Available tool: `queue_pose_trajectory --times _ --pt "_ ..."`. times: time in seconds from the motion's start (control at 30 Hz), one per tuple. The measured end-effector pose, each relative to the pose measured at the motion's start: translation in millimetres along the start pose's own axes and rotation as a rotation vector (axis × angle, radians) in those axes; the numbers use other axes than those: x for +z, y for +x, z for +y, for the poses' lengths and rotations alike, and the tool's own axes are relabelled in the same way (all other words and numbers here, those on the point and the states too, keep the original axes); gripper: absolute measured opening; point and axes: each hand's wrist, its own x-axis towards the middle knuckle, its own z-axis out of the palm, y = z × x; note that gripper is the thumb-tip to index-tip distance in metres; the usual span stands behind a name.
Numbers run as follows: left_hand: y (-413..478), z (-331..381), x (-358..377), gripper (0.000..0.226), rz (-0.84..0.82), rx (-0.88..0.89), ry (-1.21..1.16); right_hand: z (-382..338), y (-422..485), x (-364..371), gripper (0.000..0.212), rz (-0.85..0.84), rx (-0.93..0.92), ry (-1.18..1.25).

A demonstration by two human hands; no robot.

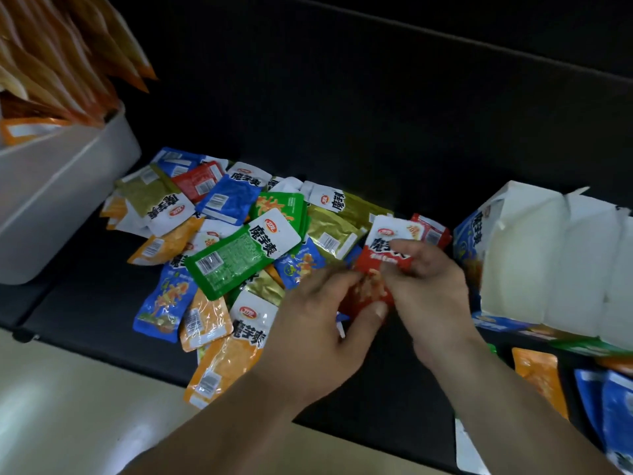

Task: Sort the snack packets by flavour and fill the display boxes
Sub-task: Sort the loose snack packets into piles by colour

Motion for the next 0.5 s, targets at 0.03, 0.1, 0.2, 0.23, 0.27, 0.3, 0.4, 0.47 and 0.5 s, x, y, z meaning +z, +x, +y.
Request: queue_pose_trajectory --times 0.03,0.1,0.2,0.23,0.27,0.3,0.4,0.47,0.5 --pt "0.6 -10.5 -0.8 0.042 -0.007 0.029 0.177 3.2 6.1 -7.7 0.027 0.026 -0.044 -0.084" --pt "-1.1 -33.0 -5.5 0.057 -0.091 0.004 0.520 8.8 17.2 -21.6 0.029 0.022 -0.133 -0.288" --pt "-12.7 -46.7 -8.9 0.078 -0.215 -0.026 0.650 16.1 26.4 -28.3 0.045 -0.029 -0.190 -0.611" --pt "-15.7 -47.6 -7.9 0.080 -0.214 -0.014 0.642 18.1 24.5 -26.4 0.053 -0.023 -0.205 -0.681" --pt "-17.0 -48.4 -7.4 0.080 -0.196 0.001 0.631 20.8 20.7 -23.7 0.060 -0.008 -0.252 -0.737" --pt "-16.7 -48.9 -7.7 0.079 -0.174 0.014 0.622 25.5 17.6 -21.7 0.062 -0.006 -0.324 -0.778" --pt "-10.5 -46.5 -10.2 0.069 -0.141 0.033 0.643 40.1 12.4 -17.2 0.056 -0.191 -0.430 -0.761" --pt "-8.8 -45.3 -9.2 0.056 -0.115 0.070 0.661 45.3 10.1 -16.8 0.052 -0.307 -0.355 -0.716" --pt "-8.7 -45.9 -8.3 0.049 -0.098 0.097 0.669 47.1 10.0 -17.6 0.051 -0.311 -0.332 -0.707"
